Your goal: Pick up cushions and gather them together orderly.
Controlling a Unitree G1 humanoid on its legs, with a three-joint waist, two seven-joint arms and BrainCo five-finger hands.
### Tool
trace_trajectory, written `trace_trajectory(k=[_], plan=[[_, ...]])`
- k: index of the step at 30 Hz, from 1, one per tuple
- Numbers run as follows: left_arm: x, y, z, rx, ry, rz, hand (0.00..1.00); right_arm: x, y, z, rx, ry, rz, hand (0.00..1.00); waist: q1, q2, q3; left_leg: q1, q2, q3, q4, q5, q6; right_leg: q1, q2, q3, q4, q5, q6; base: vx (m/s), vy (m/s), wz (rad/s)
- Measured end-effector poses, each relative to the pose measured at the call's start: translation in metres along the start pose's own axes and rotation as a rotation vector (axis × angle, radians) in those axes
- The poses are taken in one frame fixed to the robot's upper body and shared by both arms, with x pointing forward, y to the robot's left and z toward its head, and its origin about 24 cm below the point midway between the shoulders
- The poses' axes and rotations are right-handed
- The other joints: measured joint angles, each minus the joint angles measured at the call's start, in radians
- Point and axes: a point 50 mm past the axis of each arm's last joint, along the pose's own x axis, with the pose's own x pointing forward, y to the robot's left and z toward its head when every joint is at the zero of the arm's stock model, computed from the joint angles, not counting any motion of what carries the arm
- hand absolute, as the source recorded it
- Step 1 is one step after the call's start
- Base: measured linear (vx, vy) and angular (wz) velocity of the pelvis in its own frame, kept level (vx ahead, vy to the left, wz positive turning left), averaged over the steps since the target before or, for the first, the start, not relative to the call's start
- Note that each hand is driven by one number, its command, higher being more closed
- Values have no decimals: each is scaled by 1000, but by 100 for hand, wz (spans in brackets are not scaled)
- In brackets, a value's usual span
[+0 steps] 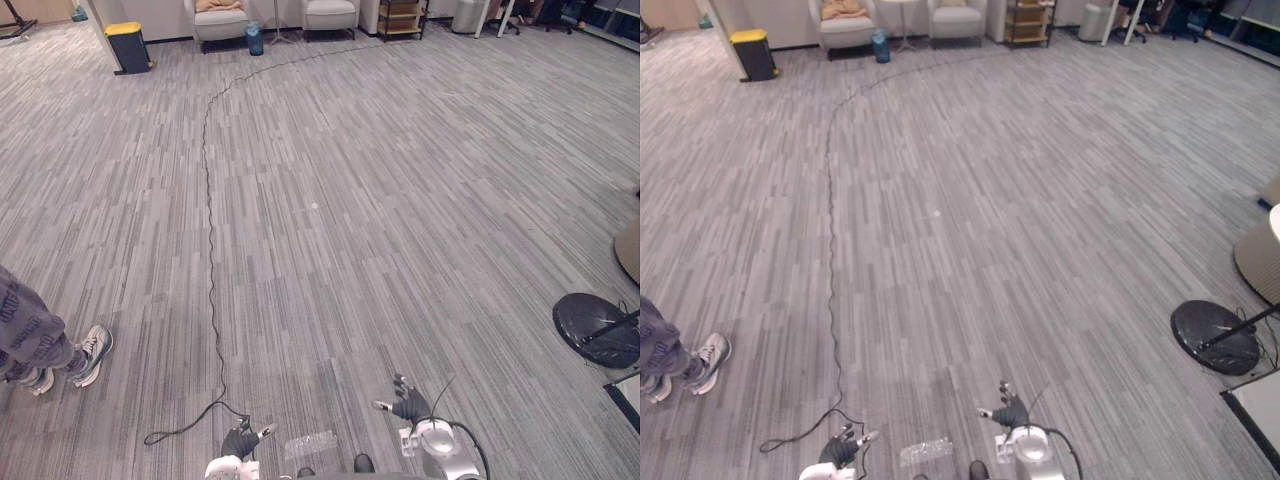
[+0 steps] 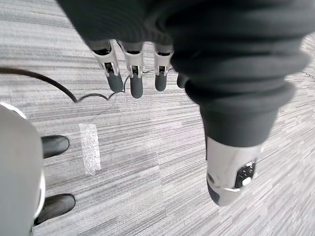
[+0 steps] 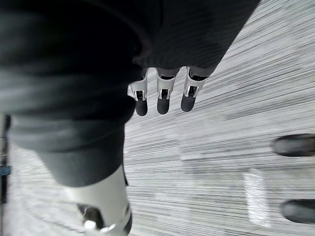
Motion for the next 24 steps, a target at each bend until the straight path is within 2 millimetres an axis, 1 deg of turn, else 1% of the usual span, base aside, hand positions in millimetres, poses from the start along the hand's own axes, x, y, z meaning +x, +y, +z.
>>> trace_trajectory(k=[2, 4, 7, 10, 14, 19, 24], plan=[[-1, 0, -2, 20, 6, -3, 0, -2, -3, -11, 0, 45, -11, 0, 2, -2, -1, 8, -2, -13, -10, 5, 0, 9, -2, -14, -1, -4, 4, -17, -24, 21], [0, 2, -3, 19, 14, 1, 0, -6, -9, -23, 4, 94, -36, 0, 3, -3, -8, 12, -10, -41, -39, 23, 3, 9, -7, -43, 0, -10, 7, -23, -22, 34], [0, 2, -4, 5, 15, 9, 0, -9, -18, -35, 49, 156, -84, 0, 8, -6, -9, 13, -17, -71, -67, 40, 2, 8, -14, -75, 2, -15, 7, -17, -3, 36], [0, 3, -4, 3, 20, 17, 0, -13, -22, -44, 87, 191, -115, 0, 11, -11, -12, 14, -23, -98, -81, 50, 4, 9, -18, -102, 8, -24, 8, -1, -10, 26], [0, 6, -6, -21, 37, 32, 0, -14, -26, -47, 145, 212, -155, 0, 12, -15, -14, 17, -29, -119, -82, 50, 4, 13, -27, -126, 23, -41, 13, 15, -4, 20], [0, 6, -7, -21, 52, 30, 0, -16, -25, -51, 235, 227, -184, 0, 11, -19, -14, 30, -35, -131, -82, 50, 5, 23, -32, -139, 37, -60, 15, 25, -6, 8], [1, 5, -6, -20, 62, 26, 0, -17, -24, -54, 249, 238, -187, 0, 13, -23, -12, 30, -36, -140, -82, 54, 11, 26, -33, -149, 36, -62, 16, 11, -12, 7]])
